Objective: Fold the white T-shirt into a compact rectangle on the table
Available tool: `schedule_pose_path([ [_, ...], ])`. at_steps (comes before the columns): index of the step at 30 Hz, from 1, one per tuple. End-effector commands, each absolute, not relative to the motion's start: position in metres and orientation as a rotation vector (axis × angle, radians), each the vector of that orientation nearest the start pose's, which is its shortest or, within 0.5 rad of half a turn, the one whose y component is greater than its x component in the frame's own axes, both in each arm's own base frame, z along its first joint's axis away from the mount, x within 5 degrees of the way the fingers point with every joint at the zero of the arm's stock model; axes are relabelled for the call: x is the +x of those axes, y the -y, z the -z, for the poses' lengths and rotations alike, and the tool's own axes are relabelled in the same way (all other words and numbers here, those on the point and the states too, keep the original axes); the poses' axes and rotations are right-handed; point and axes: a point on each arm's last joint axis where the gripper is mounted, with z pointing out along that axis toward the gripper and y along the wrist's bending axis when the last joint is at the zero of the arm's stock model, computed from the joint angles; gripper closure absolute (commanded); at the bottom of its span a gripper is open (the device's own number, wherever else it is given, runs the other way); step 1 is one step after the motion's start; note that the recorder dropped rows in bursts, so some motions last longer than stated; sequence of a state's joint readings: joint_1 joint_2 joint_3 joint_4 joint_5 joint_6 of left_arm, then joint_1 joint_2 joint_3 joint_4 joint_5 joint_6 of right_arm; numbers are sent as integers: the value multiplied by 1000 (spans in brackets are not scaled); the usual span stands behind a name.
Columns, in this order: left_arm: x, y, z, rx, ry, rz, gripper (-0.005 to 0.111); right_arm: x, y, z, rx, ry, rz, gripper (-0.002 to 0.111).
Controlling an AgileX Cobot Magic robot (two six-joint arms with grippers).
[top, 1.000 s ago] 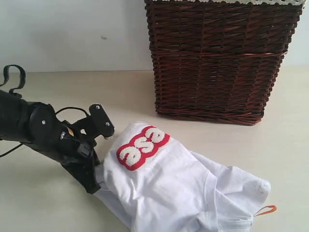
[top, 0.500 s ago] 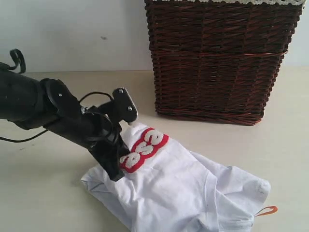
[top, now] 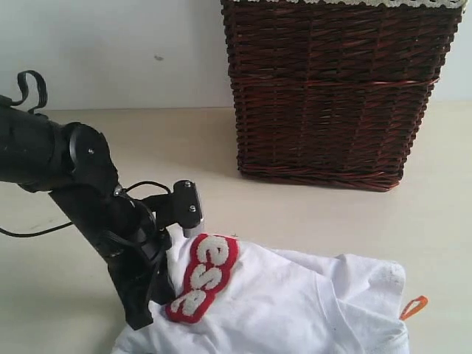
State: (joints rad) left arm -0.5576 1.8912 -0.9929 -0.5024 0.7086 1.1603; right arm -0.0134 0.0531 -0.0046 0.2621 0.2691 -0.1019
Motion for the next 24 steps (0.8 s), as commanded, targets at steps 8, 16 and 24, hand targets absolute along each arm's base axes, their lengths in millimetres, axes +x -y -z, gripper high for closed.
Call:
schedule_pose_path([
  [8,252,192,-164,1619,-2296,449,107,58,-6,-187,98,-1786,-162,87],
  [16,222,227,-203,1914,-1647,1082,107,58,-6,-187,98,-1786,-162,87],
  [24,199,270,-139,2177,-1542,957,107,58,-6,-187,98,-1786,-162,87],
])
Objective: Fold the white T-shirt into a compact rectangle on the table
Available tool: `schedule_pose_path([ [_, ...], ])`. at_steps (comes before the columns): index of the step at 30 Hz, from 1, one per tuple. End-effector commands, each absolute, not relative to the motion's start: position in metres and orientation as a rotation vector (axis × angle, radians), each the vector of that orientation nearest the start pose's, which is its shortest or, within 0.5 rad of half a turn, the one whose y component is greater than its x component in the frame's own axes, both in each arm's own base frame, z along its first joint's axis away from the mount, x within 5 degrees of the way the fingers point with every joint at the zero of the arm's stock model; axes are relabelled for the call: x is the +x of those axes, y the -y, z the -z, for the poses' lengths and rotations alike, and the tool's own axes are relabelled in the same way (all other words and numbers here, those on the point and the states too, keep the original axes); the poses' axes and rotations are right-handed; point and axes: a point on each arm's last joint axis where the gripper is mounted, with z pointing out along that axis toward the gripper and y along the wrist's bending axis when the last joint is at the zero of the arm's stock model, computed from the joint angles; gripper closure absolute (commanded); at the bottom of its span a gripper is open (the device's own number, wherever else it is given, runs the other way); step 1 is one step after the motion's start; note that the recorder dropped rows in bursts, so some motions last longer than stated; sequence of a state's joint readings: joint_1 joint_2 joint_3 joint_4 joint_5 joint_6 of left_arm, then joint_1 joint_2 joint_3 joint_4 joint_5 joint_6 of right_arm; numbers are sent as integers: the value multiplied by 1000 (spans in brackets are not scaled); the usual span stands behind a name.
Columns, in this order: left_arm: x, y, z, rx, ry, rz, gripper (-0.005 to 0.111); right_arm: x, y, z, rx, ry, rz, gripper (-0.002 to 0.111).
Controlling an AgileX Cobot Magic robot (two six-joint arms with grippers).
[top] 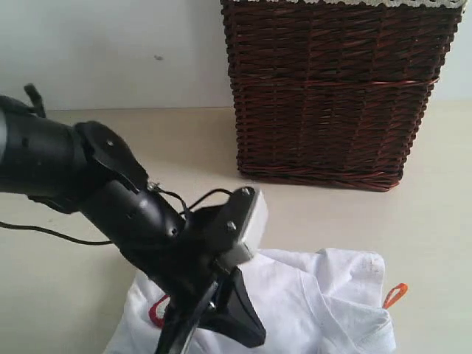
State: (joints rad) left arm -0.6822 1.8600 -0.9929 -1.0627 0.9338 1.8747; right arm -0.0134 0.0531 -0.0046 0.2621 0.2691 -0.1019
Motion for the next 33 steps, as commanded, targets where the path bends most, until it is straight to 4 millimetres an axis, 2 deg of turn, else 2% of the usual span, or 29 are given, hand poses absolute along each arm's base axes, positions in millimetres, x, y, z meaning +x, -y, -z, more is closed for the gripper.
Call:
schedule_pose_path([
  [1,196,274,-134,-2675,1857,-1126,107,58,-6,-187,98,-1786,-162,87],
  [4,199,286,-118,-2693,1992,-948,107,58,-6,-187,98,-1786,-162,87],
  [5,203,290,-119,-2684,2054,-915,107,58,-6,-187,98,-1786,-162,87],
  [9,216,302,-131,-2734,2115,-901,107,58,-6,-187,98,-1786,-162,87],
  [13,227,308,-128,-2755,2178,-844,107,58,-6,-187,98,-1786,-162,87],
  [18,237,311,-112,-2749,2259,-723,107,58,-6,-187,98,-1786,-162,87],
  [22,238,311,-103,-2749,2240,-705,107,58,-6,-187,98,-1786,-162,87],
  [24,248,314,-94,-2758,2297,-613,107,58,-6,-187,98,-1786,-162,87],
  [26,256,323,-88,-2760,2312,-610,107,58,-6,-187,98,-1786,-162,87],
  [29,265,332,-94,-2731,2411,-647,107,58,-6,-187,98,-1786,-162,87],
  [30,270,334,-98,-2690,2498,-639,107,58,-6,-187,98,-1786,-162,87],
  [33,275,335,-116,-2612,2656,-640,107,58,-6,-187,98,-1786,-162,87],
])
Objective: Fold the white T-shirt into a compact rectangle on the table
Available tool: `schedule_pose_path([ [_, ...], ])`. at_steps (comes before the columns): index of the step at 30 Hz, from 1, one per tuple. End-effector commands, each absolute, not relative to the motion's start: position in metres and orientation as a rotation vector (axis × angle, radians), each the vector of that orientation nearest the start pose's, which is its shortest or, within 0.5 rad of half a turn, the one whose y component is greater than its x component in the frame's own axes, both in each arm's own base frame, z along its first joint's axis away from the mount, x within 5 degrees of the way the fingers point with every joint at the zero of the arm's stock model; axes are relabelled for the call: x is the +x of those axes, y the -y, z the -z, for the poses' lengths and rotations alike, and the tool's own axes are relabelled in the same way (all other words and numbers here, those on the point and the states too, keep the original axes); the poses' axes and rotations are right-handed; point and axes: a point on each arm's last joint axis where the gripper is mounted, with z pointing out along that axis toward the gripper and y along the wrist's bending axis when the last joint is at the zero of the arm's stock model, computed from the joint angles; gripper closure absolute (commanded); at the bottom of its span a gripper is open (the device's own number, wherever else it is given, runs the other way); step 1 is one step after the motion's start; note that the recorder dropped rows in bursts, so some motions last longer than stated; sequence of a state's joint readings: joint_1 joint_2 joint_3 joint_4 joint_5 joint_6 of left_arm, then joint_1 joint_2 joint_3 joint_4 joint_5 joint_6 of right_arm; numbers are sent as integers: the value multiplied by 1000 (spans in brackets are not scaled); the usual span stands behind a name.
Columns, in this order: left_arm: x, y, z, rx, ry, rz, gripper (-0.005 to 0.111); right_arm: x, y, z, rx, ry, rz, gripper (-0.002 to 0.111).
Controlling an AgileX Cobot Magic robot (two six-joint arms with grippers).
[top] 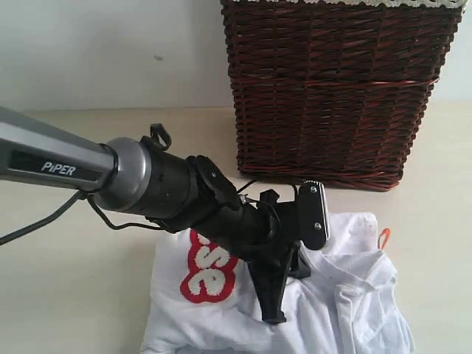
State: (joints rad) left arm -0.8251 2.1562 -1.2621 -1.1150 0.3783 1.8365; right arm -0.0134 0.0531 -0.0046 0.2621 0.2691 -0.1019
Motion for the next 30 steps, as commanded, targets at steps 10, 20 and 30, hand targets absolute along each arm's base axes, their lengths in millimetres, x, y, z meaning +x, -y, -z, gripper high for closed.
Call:
schedule_pose_path([
  [10,275,302,-210,1514,-1853,743,107,58,-6,-187,98,-1786,-162,87],
  [20,310,168,-321,583,-1927,508,107,58,-6,-187,98,-1786,-162,87],
  [30,224,36,-323,43,-1774,93,107,58,-6,-187,98,-1786,-162,87],
])
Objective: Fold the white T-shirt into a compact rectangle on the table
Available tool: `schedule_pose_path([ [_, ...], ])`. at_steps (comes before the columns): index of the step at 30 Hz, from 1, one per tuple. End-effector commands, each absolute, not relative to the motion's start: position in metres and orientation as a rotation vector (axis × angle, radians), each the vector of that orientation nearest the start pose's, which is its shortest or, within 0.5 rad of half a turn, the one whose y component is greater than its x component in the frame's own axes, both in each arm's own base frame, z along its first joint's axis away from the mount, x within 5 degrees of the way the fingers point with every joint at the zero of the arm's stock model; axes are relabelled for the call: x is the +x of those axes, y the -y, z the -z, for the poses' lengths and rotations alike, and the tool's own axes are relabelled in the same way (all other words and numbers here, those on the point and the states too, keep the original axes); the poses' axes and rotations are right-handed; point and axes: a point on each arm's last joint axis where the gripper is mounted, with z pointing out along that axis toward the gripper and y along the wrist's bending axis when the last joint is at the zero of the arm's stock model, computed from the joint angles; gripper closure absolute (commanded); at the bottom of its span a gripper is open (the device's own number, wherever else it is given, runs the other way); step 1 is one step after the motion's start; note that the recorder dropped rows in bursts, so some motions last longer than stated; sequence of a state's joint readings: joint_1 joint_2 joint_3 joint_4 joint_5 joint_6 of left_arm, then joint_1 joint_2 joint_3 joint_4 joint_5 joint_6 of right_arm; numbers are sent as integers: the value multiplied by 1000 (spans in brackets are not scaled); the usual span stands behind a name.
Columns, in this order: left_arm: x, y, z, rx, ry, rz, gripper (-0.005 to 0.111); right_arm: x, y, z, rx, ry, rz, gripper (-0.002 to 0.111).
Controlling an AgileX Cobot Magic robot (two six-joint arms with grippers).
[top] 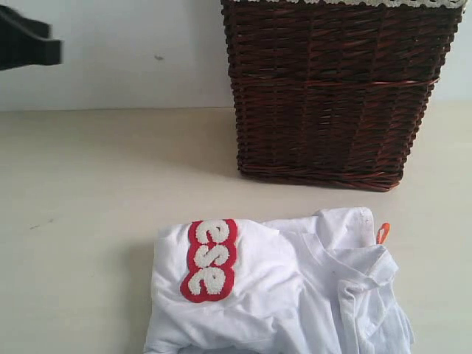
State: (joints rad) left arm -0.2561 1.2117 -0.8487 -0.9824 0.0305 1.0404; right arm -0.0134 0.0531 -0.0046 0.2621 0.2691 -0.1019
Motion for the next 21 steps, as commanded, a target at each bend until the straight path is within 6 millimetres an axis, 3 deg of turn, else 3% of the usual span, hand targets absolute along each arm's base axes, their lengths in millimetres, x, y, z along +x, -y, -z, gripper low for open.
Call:
schedule_pose_path([
  [1,210,31,-317,14,-1768,98,107,58,-6,-187,98,-1786,-162,87],
  [7,139,25,-285,91,-1744,164,107,58,-6,-187,98,-1786,-162,87],
  [11,96,18,-266,112,-1632,170,107,58,-6,-187,98,-1786,-162,87],
  [16,70,13,-241,108,-1550,180,107,58,-6,-187,98,-1786,-162,87],
  [21,60,11,-225,129,-1504,157,107,58,-6,-187,98,-1786,-162,87],
])
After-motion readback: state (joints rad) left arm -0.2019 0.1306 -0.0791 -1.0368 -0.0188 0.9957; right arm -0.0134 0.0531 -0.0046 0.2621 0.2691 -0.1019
